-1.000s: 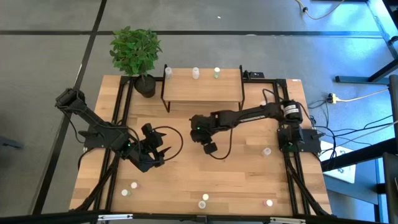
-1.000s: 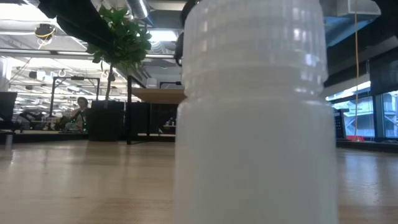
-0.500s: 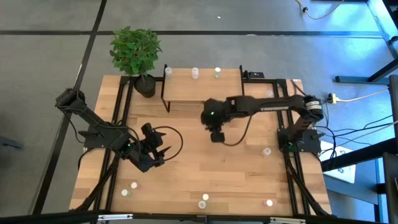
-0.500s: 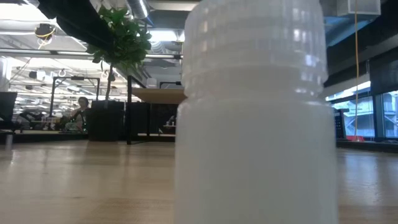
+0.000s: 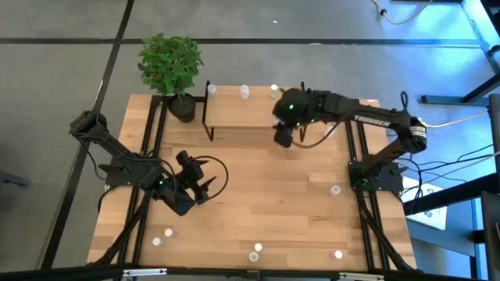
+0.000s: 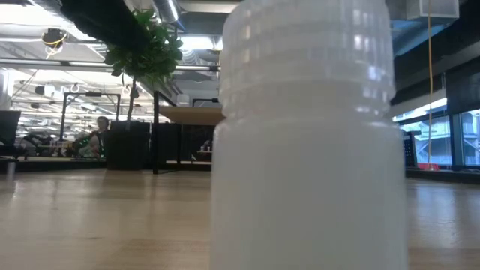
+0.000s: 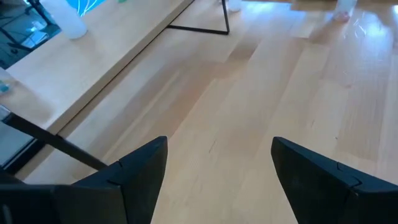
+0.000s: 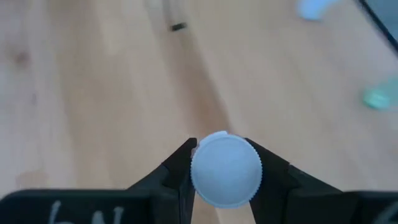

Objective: Pick and place medicine bottles onto shelf by color
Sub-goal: Put the top left pink pill bottle on the shelf

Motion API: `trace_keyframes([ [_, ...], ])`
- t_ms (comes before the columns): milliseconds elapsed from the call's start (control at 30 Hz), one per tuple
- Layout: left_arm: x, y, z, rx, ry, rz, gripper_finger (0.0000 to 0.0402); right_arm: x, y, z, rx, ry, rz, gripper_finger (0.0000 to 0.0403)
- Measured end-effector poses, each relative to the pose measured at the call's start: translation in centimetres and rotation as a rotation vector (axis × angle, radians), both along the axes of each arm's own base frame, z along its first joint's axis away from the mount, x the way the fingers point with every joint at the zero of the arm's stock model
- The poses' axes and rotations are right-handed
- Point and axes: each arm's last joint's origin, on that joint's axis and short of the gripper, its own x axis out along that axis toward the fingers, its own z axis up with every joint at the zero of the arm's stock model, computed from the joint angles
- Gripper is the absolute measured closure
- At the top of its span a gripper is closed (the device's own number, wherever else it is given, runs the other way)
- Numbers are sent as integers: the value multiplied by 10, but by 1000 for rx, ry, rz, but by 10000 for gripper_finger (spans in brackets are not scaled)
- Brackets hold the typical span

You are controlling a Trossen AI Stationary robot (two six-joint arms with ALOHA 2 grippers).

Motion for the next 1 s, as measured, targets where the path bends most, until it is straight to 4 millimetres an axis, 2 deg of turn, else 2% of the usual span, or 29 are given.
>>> trace_keyframes([
  [267,0,0,0,-2,-2,2,119,-23,-48,3,-9,1,-201,287],
  [500,4,6,0,-1,-4,33,119,-39,-78,3,-13,-3,-307,287],
  [800,8,15,0,-1,-3,75,119,-40,-105,-15,-8,55,-347,287],
  [1000,8,16,0,-2,-3,77,119,-38,-119,-24,-67,88,-395,287],
])
